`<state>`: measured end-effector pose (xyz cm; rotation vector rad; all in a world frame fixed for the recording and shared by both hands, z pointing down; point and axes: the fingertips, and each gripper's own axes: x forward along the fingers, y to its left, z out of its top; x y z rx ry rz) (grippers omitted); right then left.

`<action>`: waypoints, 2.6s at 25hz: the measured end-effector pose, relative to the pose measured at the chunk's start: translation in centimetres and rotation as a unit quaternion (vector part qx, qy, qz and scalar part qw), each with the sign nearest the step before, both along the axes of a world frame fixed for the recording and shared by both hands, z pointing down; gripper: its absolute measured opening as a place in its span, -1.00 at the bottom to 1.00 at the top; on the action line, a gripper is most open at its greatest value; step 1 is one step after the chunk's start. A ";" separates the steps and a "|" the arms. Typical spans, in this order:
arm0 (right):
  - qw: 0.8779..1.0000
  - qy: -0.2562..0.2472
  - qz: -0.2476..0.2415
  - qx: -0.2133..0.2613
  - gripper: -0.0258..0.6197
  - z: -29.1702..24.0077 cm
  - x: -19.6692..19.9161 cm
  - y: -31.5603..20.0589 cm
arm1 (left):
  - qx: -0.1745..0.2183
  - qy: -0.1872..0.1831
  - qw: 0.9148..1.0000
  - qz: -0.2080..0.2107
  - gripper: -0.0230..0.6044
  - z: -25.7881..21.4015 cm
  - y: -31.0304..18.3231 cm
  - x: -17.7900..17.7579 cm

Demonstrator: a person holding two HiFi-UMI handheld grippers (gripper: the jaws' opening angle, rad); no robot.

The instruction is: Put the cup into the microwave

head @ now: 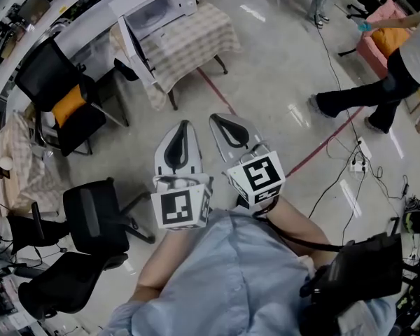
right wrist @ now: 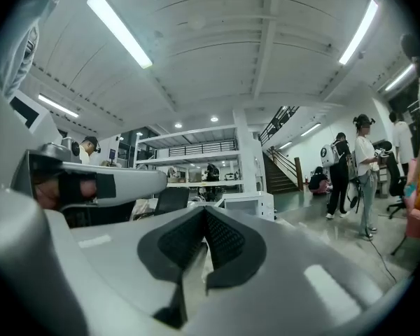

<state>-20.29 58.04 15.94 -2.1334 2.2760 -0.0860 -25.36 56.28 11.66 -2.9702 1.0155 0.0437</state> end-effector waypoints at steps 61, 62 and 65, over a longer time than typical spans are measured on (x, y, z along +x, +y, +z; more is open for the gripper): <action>0.998 0.019 -0.049 -0.038 -0.92 2.4 13.9 -37.7 | -0.036 0.004 0.999 -0.001 -0.90 4.0 -35.1 15.4; 0.998 0.018 -0.053 -0.036 -0.92 2.5 14.3 -38.3 | -0.036 0.000 0.999 -0.004 -0.90 4.1 -35.5 15.9; 0.997 0.010 -0.064 -0.036 -0.92 3.0 16.1 -40.1 | -0.044 -0.011 0.999 -0.016 -0.90 4.5 -37.0 17.7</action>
